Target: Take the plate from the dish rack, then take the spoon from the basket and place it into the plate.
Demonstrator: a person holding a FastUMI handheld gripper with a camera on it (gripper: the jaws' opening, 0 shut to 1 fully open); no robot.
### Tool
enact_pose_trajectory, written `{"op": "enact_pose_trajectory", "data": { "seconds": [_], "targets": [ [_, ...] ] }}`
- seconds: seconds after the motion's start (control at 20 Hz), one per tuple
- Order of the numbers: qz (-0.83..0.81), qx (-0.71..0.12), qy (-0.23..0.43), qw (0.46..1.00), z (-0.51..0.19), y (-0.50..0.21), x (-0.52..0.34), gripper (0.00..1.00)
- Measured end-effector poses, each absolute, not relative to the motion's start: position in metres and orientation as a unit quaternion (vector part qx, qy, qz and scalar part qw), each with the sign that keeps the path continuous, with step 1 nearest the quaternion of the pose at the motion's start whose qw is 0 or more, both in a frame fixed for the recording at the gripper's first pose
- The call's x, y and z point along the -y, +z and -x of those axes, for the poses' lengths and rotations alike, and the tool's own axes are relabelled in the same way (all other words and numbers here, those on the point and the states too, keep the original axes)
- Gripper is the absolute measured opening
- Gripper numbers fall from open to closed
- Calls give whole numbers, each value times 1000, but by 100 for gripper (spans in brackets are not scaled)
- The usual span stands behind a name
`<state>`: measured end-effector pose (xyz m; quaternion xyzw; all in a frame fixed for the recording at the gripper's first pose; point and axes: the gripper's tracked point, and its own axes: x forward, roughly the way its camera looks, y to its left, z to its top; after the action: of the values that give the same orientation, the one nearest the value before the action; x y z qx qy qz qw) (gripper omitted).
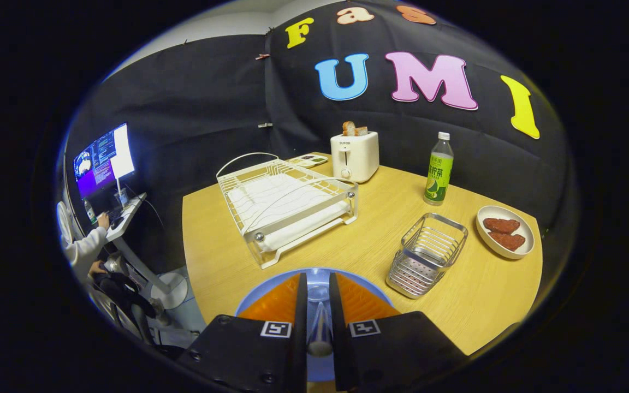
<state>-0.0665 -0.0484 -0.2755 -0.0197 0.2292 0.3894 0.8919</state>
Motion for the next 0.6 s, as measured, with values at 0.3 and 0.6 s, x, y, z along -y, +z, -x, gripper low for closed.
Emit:
{"op": "enact_pose_trajectory", "data": {
  "seconds": [0.3, 0.6],
  "targets": [
    [11, -214, 374, 902, 58, -253, 59, 94],
    [11, -159, 323, 933, 40, -183, 85, 100]
  ]
}}
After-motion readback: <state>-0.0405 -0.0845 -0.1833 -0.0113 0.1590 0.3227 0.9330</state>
